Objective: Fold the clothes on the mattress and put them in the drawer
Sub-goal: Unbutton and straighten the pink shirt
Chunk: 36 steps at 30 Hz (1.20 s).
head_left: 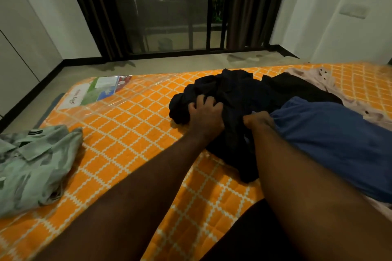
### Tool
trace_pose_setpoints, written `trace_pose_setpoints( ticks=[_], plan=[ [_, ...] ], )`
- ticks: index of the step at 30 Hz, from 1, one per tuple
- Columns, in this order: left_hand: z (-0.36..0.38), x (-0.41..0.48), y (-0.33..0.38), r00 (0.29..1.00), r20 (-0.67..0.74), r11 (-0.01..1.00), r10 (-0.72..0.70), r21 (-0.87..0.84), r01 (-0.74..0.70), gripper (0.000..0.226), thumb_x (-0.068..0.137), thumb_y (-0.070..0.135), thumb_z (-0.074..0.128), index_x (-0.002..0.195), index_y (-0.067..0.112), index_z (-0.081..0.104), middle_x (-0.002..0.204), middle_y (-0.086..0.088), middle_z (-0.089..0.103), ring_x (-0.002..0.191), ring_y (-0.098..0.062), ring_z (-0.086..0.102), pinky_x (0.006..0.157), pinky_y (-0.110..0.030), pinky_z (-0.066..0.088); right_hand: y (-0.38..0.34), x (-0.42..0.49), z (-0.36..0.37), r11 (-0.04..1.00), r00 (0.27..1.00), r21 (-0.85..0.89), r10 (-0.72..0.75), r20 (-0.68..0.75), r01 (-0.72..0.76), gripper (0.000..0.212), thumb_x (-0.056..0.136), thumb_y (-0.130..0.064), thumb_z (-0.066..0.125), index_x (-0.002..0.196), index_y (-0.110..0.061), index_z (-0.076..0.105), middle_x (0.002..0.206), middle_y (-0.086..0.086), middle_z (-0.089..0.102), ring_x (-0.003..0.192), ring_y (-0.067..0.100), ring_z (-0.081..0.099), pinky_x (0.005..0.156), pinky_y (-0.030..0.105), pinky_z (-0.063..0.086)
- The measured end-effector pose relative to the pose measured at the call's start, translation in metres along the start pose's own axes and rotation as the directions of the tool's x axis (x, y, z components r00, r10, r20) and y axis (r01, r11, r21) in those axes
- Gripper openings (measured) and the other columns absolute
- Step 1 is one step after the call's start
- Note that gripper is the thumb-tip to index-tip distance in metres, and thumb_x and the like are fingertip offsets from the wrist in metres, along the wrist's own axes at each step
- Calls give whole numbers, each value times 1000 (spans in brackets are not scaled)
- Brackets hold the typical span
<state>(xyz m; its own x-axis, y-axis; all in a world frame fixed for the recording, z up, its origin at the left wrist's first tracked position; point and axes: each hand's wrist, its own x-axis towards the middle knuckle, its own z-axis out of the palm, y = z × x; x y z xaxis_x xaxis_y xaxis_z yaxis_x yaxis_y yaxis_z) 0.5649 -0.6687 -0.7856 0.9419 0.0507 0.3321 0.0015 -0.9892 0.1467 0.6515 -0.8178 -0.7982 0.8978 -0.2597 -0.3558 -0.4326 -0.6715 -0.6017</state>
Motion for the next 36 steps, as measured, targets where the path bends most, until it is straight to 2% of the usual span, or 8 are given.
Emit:
trace_pose_setpoints(
  ticks=[5,10,12,15,18,23,32,36],
  plan=[
    [28,-10,29,878,-242,905,413,-3,-426,34,87,25,46,112,15,67,107,-11,60,97,-32,55,74,-40,41,4,6,-16,960,1000,281,-23,21,16,45,86,-37,73,115,-6,59,113,18,67,101,35,70,81,42,61],
    [40,-9,56,890,-352,918,289,-164,-362,35,87,17,55,120,9,64,113,-12,60,94,-31,55,73,-41,44,-3,8,-23,875,955,484,-126,267,-21,18,91,-27,63,96,-9,65,85,10,69,70,23,67,52,30,54],
    [40,-1,63,898,-367,921,242,-203,-332,31,85,15,60,116,9,64,113,-10,61,96,-28,55,74,-42,45,-5,6,-28,855,929,518,-169,329,-27,30,101,-38,51,89,-13,64,86,9,65,74,22,63,63,33,50],
    [39,14,76,877,-402,907,263,-207,-367,21,88,16,56,106,10,64,106,-8,60,91,-25,53,73,-37,42,0,30,-49,954,976,275,-167,140,124,63,101,-63,33,110,-9,65,107,14,67,95,31,65,89,45,55],
    [37,39,104,864,-395,874,311,-238,-423,21,85,18,47,97,10,63,100,-8,59,88,-25,53,72,-34,41,27,61,-95,948,951,-216,-271,-151,235,62,102,-63,28,110,-10,60,106,16,63,96,31,62,84,45,50],
    [44,85,166,875,-330,846,355,-286,-451,15,85,15,54,96,9,62,103,-9,58,90,-26,54,76,-43,48,77,121,-174,921,904,-340,-298,-307,188,29,93,-29,68,117,-14,62,119,17,63,105,35,61,91,47,55],
    [85,167,260,813,-59,764,579,-309,-566,47,83,6,61,130,8,55,131,-11,55,115,-30,55,90,-45,52,135,223,-222,923,890,-316,-322,-323,219,32,85,1,73,117,-5,73,131,24,64,124,42,55,105,43,47],
    [117,199,266,813,320,870,486,-270,-413,82,89,29,64,159,21,22,169,-5,9,147,-35,29,114,-50,38,122,263,-215,867,875,-392,-420,-241,308,33,88,2,69,120,-3,71,130,25,65,121,45,56,101,43,46]
  ],
)
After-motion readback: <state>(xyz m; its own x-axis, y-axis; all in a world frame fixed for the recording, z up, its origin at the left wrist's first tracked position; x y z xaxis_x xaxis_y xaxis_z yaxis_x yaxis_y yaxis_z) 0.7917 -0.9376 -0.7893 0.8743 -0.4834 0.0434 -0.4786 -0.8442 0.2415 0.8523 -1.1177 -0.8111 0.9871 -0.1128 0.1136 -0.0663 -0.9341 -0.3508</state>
